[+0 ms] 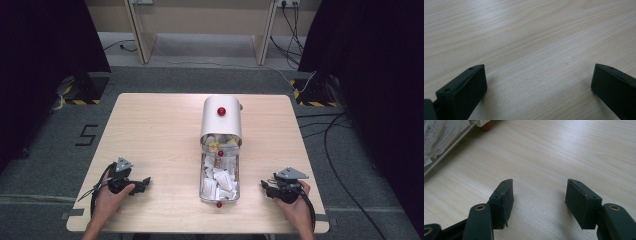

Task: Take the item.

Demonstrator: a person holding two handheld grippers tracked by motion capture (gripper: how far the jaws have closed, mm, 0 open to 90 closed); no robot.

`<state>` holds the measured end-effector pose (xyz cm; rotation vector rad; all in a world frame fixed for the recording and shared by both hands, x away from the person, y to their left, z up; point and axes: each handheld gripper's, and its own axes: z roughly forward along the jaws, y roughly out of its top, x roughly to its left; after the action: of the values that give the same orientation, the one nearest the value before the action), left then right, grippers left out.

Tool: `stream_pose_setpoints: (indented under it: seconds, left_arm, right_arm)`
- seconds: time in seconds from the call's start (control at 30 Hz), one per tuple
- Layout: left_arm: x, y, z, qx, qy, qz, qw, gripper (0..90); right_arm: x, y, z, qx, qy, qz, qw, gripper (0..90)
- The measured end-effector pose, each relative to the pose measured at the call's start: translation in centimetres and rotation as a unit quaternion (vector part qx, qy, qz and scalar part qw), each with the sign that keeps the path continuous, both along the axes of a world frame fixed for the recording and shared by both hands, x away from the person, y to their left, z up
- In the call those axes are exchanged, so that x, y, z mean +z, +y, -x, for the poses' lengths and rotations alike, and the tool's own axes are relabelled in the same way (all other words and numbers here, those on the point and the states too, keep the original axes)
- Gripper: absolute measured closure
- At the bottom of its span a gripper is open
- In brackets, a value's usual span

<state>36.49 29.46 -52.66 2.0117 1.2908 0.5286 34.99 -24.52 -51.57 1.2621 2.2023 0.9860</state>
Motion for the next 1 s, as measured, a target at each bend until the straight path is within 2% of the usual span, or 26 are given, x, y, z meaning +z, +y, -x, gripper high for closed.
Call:
stream_pose_setpoints:
  seconds: [0.7, 1.0]
  left_arm:
    - [0.00, 0.01, -0.01, 0.000, 0.000, 0.000, 1.0000, 0.0]
    - [0.00, 0.01, -0.01, 0.000, 0.000, 0.000, 1.0000, 0.0]
  right_arm:
    - [0.01, -0.01, -0.02, 0.000, 0.000, 0.000, 1.0000, 39.9]
    - [0.02, 0.03, 0.05, -0.005, 0.002, 0.002, 1.0000, 34.6]
